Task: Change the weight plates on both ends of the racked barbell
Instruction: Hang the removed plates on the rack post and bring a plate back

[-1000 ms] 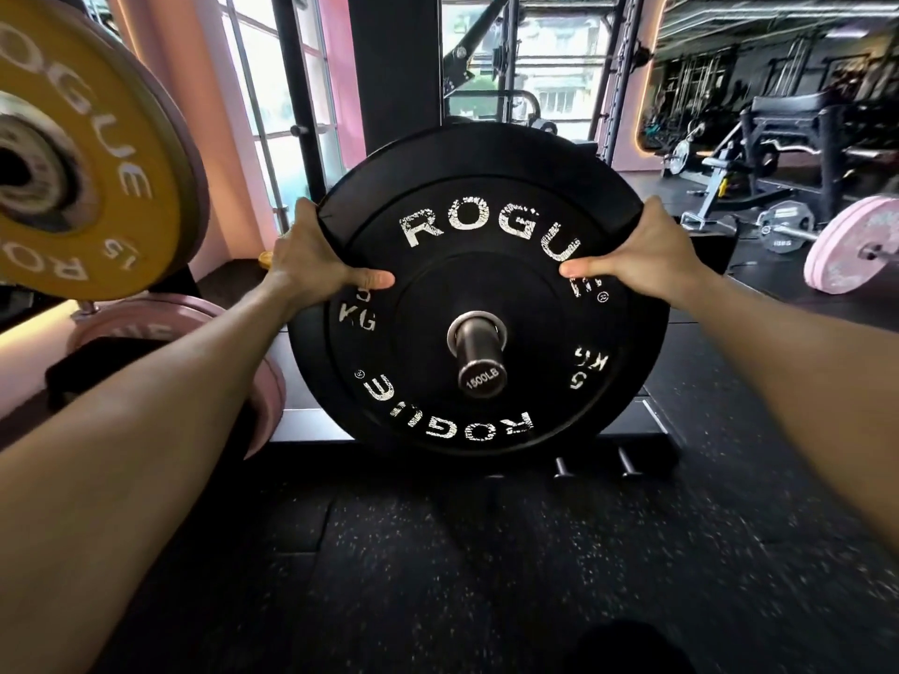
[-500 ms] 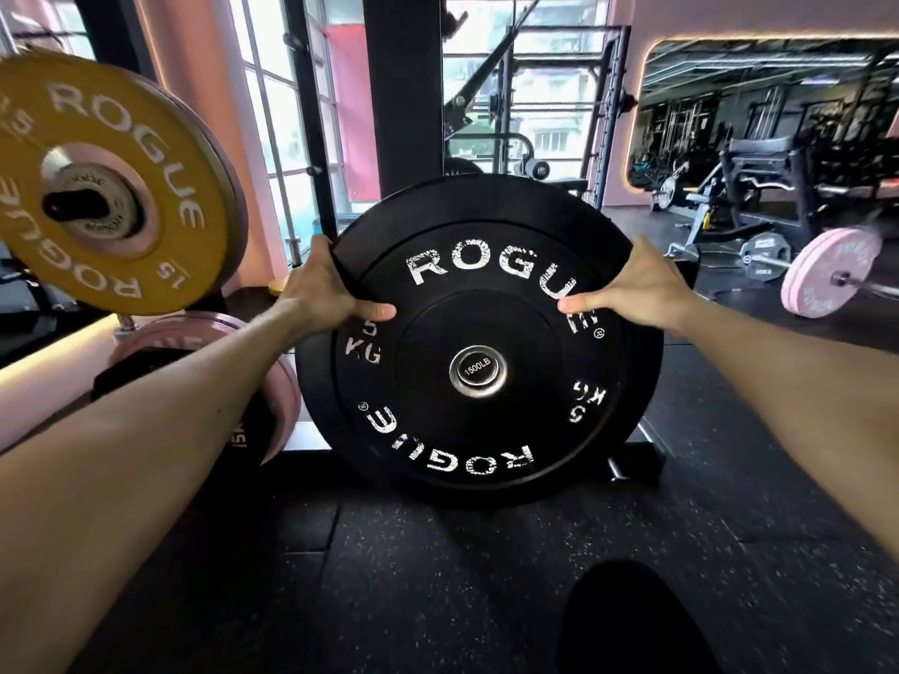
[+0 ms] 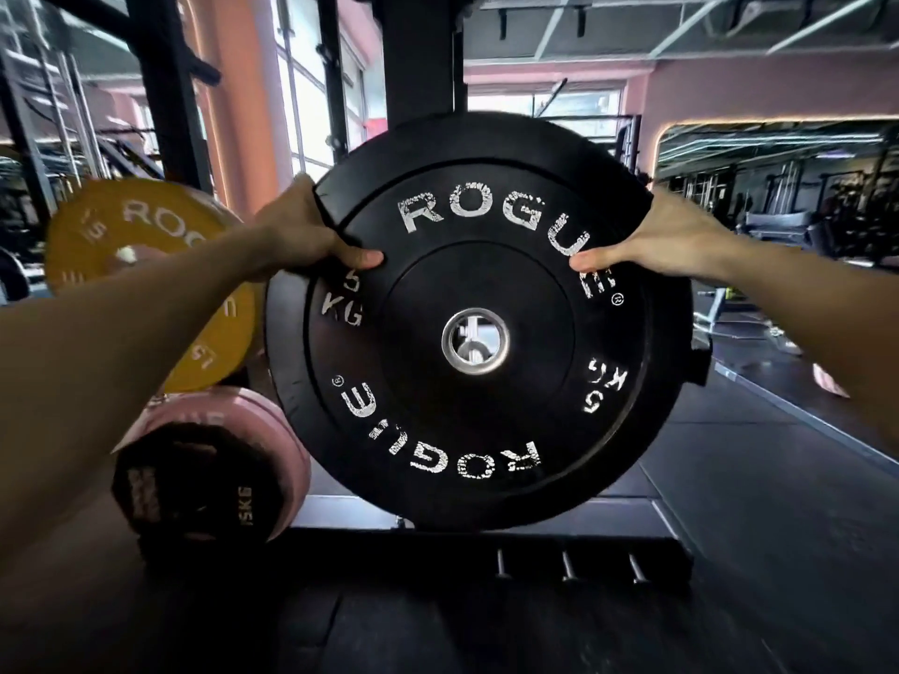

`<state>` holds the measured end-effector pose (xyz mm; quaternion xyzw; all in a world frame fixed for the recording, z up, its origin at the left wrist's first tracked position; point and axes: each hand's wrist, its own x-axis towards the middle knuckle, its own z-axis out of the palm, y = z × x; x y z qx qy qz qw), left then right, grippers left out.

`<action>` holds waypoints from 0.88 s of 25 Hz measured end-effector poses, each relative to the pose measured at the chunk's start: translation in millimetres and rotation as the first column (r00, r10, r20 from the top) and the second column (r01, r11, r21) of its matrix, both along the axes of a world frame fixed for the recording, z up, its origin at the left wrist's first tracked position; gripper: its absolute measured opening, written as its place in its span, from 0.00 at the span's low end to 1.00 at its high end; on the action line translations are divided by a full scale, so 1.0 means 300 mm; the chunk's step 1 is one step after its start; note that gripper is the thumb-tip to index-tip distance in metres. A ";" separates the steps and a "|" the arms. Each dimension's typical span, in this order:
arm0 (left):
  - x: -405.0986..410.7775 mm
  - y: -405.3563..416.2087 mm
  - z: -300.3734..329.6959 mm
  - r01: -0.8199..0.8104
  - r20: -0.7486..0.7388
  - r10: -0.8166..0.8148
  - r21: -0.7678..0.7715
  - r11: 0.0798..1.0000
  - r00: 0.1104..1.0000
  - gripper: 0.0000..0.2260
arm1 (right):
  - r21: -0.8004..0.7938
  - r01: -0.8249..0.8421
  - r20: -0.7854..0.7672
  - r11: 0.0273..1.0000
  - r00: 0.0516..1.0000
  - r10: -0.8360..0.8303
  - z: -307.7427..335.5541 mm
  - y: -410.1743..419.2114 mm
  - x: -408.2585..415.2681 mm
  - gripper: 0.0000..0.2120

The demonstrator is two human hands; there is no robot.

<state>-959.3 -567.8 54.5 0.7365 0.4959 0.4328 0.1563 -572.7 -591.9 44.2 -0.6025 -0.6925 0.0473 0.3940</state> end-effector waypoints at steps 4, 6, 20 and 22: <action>0.037 0.091 0.368 -0.004 0.001 0.004 0.012 1.000 1.000 0.29 | -0.027 -0.042 0.023 0.999 0.999 0.043 0.370 0.070 0.022 0.38; 0.010 0.169 0.574 -0.047 0.027 0.046 0.031 0.998 0.999 0.46 | -0.022 -0.050 0.026 0.998 0.998 0.051 0.592 0.104 0.026 0.33; -0.067 0.248 1.804 -0.142 0.113 0.143 -0.022 0.990 0.983 0.51 | 0.057 -0.148 0.005 0.987 0.989 0.148 1.799 0.337 -0.068 0.35; -0.099 0.249 1.859 -0.167 0.113 0.168 -0.019 0.986 0.979 0.51 | 0.069 -0.174 0.029 0.982 0.985 0.172 1.868 0.380 -0.118 0.34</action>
